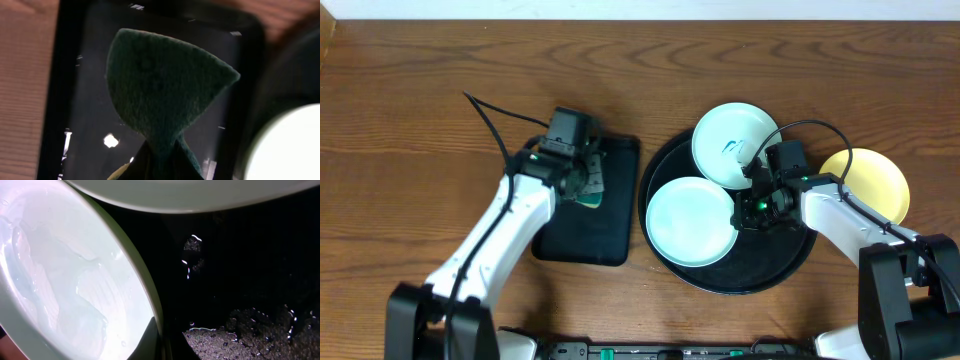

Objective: Clean dirty plates on tray and stack at the side
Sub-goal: 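Return the sponge to the small black tray with the left gripper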

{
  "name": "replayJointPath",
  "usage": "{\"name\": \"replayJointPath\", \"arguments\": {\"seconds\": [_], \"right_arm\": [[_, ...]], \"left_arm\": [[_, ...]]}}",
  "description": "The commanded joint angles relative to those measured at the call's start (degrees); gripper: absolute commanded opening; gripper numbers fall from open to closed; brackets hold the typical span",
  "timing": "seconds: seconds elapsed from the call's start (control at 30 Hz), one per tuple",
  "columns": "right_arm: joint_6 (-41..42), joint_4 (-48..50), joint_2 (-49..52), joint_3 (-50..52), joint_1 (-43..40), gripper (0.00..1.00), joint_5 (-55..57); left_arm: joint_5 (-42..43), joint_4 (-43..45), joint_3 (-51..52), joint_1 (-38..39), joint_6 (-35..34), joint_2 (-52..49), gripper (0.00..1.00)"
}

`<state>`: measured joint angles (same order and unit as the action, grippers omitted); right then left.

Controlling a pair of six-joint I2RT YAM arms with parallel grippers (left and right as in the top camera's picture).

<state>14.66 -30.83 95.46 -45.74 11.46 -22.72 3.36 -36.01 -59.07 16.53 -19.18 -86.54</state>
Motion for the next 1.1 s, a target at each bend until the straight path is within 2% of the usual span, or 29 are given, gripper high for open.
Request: {"name": "replayJointPath", "arguments": {"seconds": [0.0, 0.13, 0.3, 0.4, 0.53, 0.87, 1.07], "right_arm": [[0.11, -0.24, 2.05, 0.52, 1.07, 0.01, 1.92], [0.11, -0.24, 2.05, 0.52, 1.07, 0.01, 1.92], [0.11, -0.22, 2.05, 0.52, 1.07, 0.01, 1.92], [0.11, -0.24, 2.05, 0.52, 1.07, 0.01, 1.9], [0.11, -0.24, 2.05, 0.52, 1.07, 0.01, 1.9], [0.11, -0.31, 2.05, 0.52, 1.07, 0.01, 1.9], [0.11, -0.24, 2.05, 0.52, 1.07, 0.01, 1.9]], "left_arm": [[1.84, -0.22, 0.24, -3.8, 3.98, -4.66, 0.08], [2.23, -0.44, 0.24, -7.13, 4.39, -8.39, 0.08], [1.77, -0.68, 0.24, -10.43, 8.35, -10.08, 0.08], [-1.73, -0.85, 0.24, -11.91, 11.06, -10.08, 0.08], [-5.57, -1.01, 0.24, -12.7, 11.04, -10.08, 0.08], [-7.39, -0.63, 0.24, -12.72, 10.84, -10.08, 0.08], [-5.46, -0.66, 0.24, -12.63, 5.77, -10.05, 0.08]]}}
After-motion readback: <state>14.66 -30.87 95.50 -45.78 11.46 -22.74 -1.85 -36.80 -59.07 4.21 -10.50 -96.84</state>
